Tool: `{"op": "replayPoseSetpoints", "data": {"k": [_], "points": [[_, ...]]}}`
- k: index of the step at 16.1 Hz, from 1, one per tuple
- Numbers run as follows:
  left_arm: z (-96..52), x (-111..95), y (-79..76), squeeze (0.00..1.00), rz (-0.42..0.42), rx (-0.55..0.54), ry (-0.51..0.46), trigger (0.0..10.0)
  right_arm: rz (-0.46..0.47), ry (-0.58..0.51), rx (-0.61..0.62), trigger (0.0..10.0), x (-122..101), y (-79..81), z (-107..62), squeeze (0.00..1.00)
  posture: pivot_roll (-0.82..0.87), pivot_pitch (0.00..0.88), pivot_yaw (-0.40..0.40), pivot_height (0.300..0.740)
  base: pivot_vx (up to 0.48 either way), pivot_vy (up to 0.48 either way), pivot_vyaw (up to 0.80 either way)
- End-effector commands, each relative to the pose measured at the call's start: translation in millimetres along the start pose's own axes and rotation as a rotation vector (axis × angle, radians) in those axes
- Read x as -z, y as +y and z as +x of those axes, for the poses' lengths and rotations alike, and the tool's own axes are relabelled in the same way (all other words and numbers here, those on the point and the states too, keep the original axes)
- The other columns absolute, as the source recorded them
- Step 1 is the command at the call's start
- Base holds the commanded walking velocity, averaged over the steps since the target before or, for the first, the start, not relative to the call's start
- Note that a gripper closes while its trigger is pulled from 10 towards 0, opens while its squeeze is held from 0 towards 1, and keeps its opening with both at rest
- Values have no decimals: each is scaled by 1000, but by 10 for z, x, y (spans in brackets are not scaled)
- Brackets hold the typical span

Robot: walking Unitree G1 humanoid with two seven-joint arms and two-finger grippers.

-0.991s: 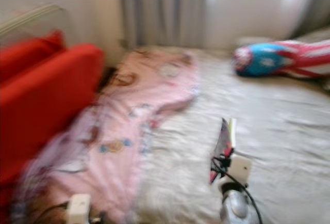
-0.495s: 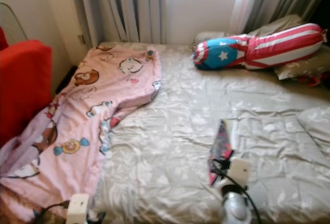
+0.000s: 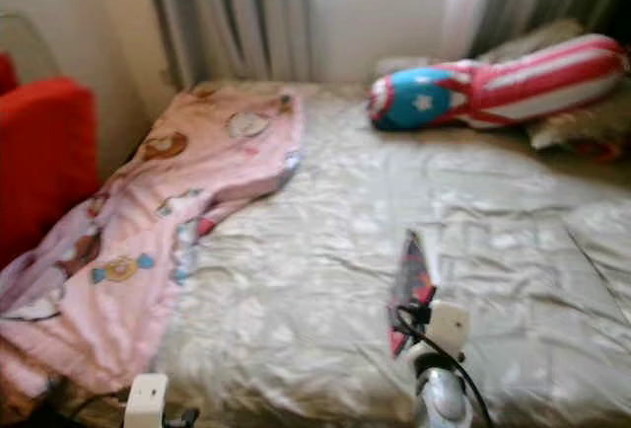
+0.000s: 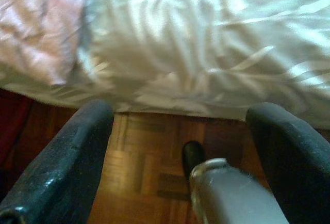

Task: Clean up the room

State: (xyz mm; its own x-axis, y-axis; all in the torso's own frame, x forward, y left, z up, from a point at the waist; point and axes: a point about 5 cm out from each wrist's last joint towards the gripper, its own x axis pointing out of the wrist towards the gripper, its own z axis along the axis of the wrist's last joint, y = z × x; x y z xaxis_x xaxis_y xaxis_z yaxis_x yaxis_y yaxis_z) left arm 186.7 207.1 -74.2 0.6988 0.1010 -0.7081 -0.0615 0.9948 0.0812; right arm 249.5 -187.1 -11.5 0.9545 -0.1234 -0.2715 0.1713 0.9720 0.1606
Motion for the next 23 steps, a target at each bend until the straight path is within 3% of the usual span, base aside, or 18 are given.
{"op": "replayPoseSetpoints", "data": {"k": [1,16,23], "points": [[-4,29,-45,0,-4,10,12,10000,-8,-37,18,10000,-83,-62,28,0,-50,0,-8,740,0,-281,0],[-20,76,-32,0,-9,6,26,10000,-12,-23,22,10000,-63,-82,19,0,-46,0,-18,740,0,-281,0],[-16,62,-23,0,-14,5,21,10000,-2,-21,27,10000,-56,-72,21,0,-42,0,-18,740,0,0,0]]}}
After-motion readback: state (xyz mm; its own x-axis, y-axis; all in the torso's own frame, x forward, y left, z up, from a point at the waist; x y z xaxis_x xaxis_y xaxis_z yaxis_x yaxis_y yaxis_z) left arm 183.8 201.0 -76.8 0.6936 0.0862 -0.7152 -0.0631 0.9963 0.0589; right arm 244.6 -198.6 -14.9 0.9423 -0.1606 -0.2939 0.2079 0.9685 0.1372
